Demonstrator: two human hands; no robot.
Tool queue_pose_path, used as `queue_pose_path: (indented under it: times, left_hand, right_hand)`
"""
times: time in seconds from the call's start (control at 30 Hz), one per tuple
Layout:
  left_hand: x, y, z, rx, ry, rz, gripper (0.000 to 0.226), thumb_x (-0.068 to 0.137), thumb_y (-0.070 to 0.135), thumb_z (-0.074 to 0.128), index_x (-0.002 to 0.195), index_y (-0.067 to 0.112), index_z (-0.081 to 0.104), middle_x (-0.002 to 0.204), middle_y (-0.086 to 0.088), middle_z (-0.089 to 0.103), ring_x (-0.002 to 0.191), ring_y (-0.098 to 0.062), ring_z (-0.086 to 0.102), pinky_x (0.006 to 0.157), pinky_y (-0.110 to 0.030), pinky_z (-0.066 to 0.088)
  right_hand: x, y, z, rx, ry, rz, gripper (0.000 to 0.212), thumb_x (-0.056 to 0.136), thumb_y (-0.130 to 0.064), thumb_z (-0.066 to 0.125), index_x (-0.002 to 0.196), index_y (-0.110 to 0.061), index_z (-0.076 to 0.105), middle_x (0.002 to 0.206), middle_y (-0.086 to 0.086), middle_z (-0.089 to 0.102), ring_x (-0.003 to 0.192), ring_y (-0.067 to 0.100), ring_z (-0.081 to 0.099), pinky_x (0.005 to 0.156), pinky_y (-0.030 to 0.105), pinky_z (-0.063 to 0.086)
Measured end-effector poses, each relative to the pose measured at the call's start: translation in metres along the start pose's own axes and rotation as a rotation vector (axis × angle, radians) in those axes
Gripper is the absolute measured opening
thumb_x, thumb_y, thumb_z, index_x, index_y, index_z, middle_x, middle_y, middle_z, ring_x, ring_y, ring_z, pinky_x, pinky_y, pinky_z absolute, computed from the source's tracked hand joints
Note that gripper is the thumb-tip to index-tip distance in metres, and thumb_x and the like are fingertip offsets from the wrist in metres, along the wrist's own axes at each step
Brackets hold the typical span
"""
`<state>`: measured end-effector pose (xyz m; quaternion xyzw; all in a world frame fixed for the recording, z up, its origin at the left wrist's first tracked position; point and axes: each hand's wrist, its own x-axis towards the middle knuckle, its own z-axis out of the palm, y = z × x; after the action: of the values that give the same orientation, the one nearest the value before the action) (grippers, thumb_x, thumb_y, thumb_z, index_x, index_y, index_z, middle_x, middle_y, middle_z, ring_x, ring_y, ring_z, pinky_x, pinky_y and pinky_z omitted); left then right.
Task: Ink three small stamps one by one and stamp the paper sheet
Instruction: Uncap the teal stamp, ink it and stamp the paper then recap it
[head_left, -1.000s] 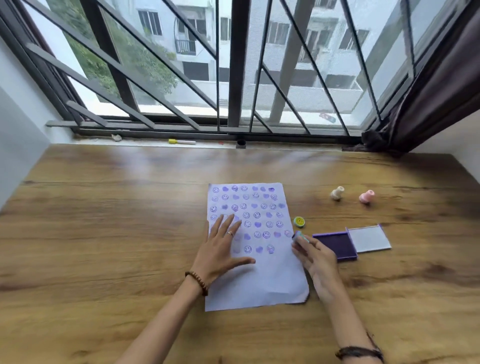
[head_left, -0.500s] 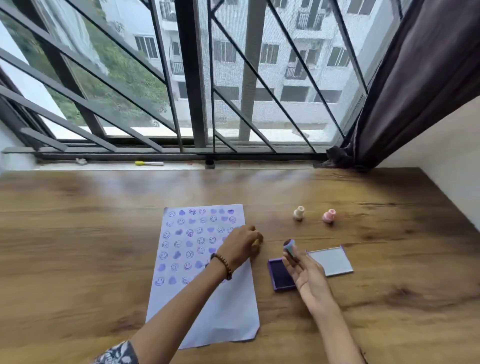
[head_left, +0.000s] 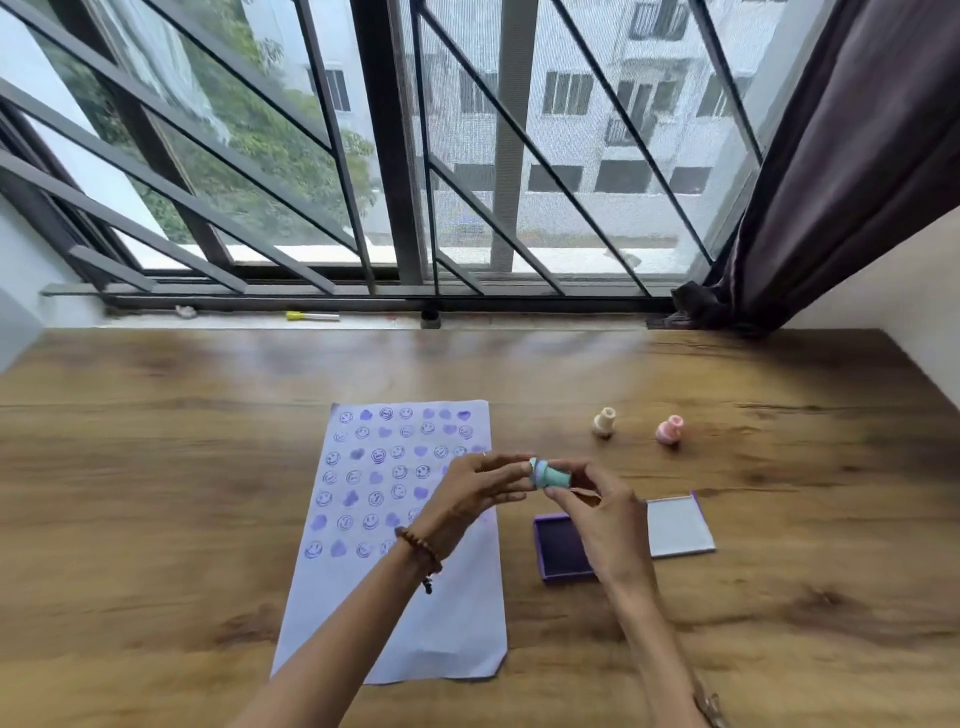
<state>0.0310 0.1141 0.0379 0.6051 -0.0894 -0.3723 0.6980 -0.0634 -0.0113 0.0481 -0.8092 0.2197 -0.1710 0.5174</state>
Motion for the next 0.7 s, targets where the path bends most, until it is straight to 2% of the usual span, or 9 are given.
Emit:
queue_pose_path:
  times: [0.07, 0.17, 0.3, 0.37, 0.43, 0.57, 0.63, 0.7]
  left_hand:
    - [-0.002, 0.003, -0.001, 0.007, -0.021, 0.017, 0.018, 0.084, 0.009, 0.06, 0.1, 0.008, 0.068, 0.083, 0.0, 0.073, 0.078, -0.009, 0.069, 0.073, -0.016, 0.056]
    - [-0.003, 0.007, -0.002, -0.029, -0.045, 0.013, 0.021, 0.082, 0.008, 0.063, 0.103, 0.005, 0.067, 0.09, -0.006, 0.072, 0.082, -0.014, 0.07, 0.073, -0.016, 0.056]
    - [0.0, 0.006, -0.001, -0.092, -0.059, -0.005, 0.017, 0.082, 0.008, 0.062, 0.098, 0.008, 0.069, 0.082, -0.003, 0.076, 0.078, -0.014, 0.071, 0.068, -0.015, 0.056]
    - [0.002, 0.003, 0.001, -0.125, -0.063, -0.001, 0.015, 0.082, 0.008, 0.062, 0.093, 0.011, 0.071, 0.08, -0.002, 0.076, 0.078, -0.013, 0.071, 0.07, -0.016, 0.056]
    - [0.005, 0.001, 0.004, -0.174, -0.064, 0.011, 0.014, 0.081, 0.007, 0.062, 0.09, 0.013, 0.072, 0.081, -0.002, 0.076, 0.079, -0.013, 0.071, 0.072, -0.017, 0.057]
    - [0.013, -0.006, 0.01, -0.313, -0.016, 0.025, 0.017, 0.083, -0.001, 0.059, 0.082, 0.013, 0.069, 0.081, -0.005, 0.075, 0.076, -0.014, 0.071, 0.07, -0.02, 0.058]
    - [0.019, -0.01, 0.01, -0.255, -0.006, 0.05, 0.014, 0.081, -0.001, 0.061, 0.083, 0.012, 0.066, 0.085, -0.006, 0.071, 0.078, -0.014, 0.07, 0.073, -0.02, 0.058]
    - [0.025, -0.013, 0.009, -0.044, 0.013, 0.109, 0.012, 0.079, 0.004, 0.066, 0.086, 0.014, 0.063, 0.087, -0.004, 0.069, 0.079, -0.007, 0.068, 0.075, -0.017, 0.056]
  right_hand:
    - [0.001, -0.005, -0.003, -0.064, -0.021, -0.062, 0.024, 0.074, -0.002, 0.07, 0.089, -0.02, 0.068, 0.089, -0.003, 0.071, 0.078, 0.006, 0.065, 0.071, 0.016, 0.05]
    - [0.004, -0.012, -0.009, -0.149, -0.061, -0.163, 0.02, 0.078, -0.004, 0.068, 0.095, -0.014, 0.067, 0.09, 0.0, 0.066, 0.079, 0.01, 0.06, 0.067, 0.006, 0.041]
    - [0.011, -0.015, -0.013, -0.265, -0.137, -0.232, 0.014, 0.085, -0.014, 0.062, 0.098, -0.007, 0.063, 0.088, 0.001, 0.058, 0.078, 0.014, 0.055, 0.064, 0.015, 0.038]
    - [0.015, -0.015, -0.015, -0.218, -0.17, -0.187, 0.014, 0.087, -0.019, 0.06, 0.096, -0.009, 0.062, 0.084, 0.001, 0.06, 0.074, 0.017, 0.056, 0.061, 0.022, 0.042]
    - [0.018, -0.014, -0.015, -0.097, -0.144, -0.087, 0.016, 0.085, -0.021, 0.062, 0.098, -0.012, 0.063, 0.084, 0.003, 0.064, 0.076, 0.018, 0.061, 0.066, 0.031, 0.052]
    - [0.019, -0.005, -0.005, 0.408, -0.085, 0.211, 0.032, 0.078, -0.009, 0.069, 0.108, -0.015, 0.058, 0.088, 0.0, 0.067, 0.078, 0.009, 0.065, 0.063, 0.02, 0.057]
    - [0.02, 0.004, 0.0, 0.442, -0.086, 0.253, 0.028, 0.079, -0.007, 0.068, 0.105, -0.012, 0.062, 0.094, 0.005, 0.068, 0.082, 0.012, 0.066, 0.063, 0.018, 0.057]
    - [0.025, 0.011, 0.001, 0.39, -0.088, 0.251, 0.02, 0.079, -0.007, 0.068, 0.096, -0.018, 0.067, 0.095, 0.004, 0.071, 0.088, 0.015, 0.067, 0.067, 0.019, 0.057]
